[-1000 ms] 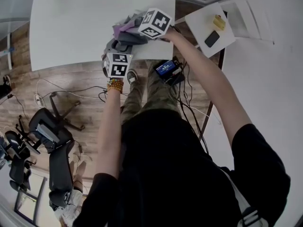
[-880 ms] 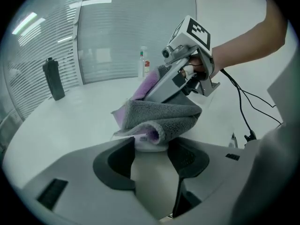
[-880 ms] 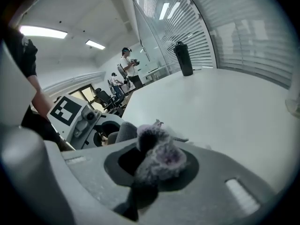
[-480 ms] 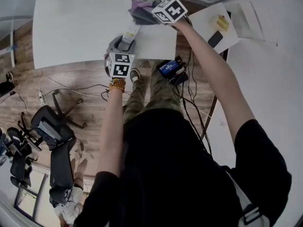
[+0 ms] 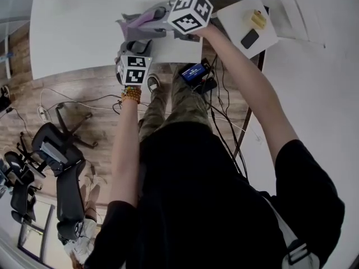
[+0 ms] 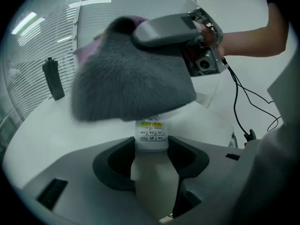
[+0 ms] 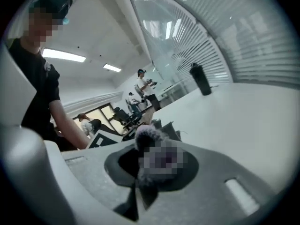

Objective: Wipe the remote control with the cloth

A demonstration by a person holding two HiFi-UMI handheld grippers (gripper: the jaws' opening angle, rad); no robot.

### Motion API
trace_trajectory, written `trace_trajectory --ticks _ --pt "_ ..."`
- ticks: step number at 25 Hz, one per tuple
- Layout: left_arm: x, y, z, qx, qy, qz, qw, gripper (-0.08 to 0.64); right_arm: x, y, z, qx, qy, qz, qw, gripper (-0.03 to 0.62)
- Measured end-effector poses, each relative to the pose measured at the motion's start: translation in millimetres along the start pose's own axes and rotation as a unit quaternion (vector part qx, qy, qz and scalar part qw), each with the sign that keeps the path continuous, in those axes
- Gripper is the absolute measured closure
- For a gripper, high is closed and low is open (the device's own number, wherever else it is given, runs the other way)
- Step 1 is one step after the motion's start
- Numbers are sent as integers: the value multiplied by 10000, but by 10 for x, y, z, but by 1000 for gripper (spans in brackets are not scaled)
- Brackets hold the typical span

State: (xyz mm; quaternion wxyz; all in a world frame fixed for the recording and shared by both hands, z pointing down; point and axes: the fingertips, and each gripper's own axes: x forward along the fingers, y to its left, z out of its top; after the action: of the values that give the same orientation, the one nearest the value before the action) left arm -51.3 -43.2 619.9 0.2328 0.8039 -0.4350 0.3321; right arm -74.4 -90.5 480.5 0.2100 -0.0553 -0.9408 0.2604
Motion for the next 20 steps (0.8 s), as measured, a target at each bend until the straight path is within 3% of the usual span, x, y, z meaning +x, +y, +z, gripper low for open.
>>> trace_trajectory --ticks 2,7,12,17,20 --pt "8 -24 -9 -20 7 -8 10000 331 204 148 -198 106 340 316 9989 537" --pt "-3 -12 -26 -15 38 -17 10000 331 541 34 -692 -82 1234 19 9923 537" --pt "8 -18 22 10 -1 -24 10000 331 500 -297 -703 -490 1468 -642 9859 537" --pt "-3 1 -3 -30 34 -34 10000 331 355 -600 -655 -312 1397 -882 9858 535" --pt "-6 8 -20 -51 26 -11 10000 331 239 -746 -606 -459 1296 -1215 9830 535"
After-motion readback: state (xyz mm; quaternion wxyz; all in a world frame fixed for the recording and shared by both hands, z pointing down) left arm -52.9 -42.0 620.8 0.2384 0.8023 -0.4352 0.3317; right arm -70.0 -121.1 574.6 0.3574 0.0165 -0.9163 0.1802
